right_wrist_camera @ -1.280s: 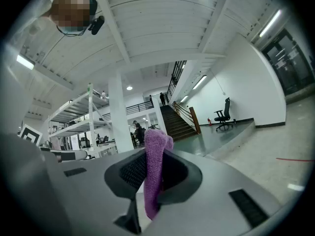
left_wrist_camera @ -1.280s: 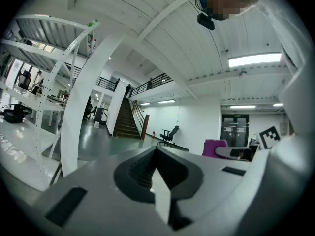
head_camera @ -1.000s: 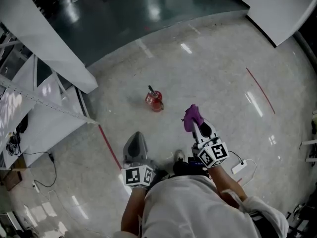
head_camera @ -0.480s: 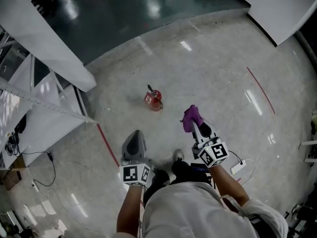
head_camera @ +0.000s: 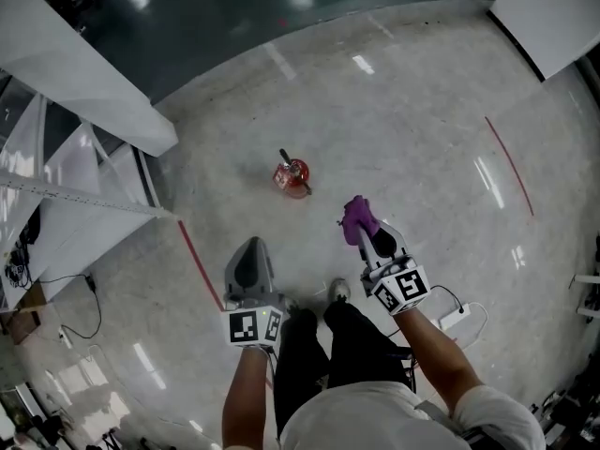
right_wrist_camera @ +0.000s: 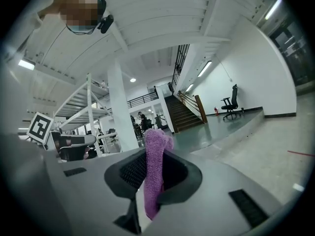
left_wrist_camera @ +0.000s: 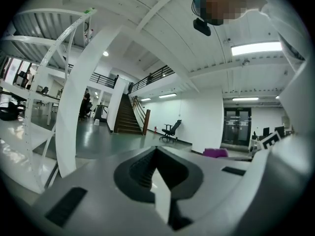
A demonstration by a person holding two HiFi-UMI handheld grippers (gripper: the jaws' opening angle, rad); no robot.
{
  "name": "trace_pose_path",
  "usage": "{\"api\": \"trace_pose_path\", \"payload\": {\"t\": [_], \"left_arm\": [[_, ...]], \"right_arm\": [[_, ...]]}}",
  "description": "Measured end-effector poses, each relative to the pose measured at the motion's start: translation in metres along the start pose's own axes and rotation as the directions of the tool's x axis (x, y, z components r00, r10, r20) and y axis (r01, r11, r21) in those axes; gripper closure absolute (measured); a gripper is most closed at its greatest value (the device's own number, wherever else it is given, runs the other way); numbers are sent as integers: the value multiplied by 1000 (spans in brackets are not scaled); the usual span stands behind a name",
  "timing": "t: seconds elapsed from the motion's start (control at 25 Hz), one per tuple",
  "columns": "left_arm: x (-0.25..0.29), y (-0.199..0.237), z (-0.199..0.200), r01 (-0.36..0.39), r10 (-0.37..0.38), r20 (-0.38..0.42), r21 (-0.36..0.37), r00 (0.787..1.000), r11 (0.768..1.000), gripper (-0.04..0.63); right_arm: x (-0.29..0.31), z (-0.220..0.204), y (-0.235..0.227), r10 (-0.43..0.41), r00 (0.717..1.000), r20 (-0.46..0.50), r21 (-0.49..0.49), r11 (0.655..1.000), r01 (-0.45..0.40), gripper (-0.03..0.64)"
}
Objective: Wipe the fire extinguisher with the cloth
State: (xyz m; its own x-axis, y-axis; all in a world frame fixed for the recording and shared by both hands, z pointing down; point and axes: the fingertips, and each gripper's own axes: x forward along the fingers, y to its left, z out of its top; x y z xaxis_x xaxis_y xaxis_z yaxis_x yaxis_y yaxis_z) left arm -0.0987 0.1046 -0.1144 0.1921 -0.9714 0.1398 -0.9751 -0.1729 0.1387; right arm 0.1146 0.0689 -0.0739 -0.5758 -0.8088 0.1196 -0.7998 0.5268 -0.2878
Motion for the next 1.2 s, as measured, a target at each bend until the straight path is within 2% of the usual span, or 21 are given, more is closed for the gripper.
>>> {"api": "trace_pose_path", "payload": {"t": [0.28,0.44,0.72,0.96,1.2], "left_arm": [[49,38,-42,37,-37,-22,-2,999,999,591],[80,62,-75,53,-53,-9,-6,999,999,592],[125,105,-202,70,-70,-20,37,997,997,592],[167,139,-300,52,-53,53,9,997,999,592],[207,130,-386,114,-120,137,50,983,992,592]], "right_arm": [[64,-35,-9,0,1000,-10,-30,1000,0,558],[105,-71,-26,2,1000,-6,-45,999,-2,558],[182,-198,-87,38,998,-47,-100,994,-43,559],[236,-301,-133,100,995,-27,-142,985,-102,558],[279,-367,-164,127,991,36,-231,966,-116,558]]}}
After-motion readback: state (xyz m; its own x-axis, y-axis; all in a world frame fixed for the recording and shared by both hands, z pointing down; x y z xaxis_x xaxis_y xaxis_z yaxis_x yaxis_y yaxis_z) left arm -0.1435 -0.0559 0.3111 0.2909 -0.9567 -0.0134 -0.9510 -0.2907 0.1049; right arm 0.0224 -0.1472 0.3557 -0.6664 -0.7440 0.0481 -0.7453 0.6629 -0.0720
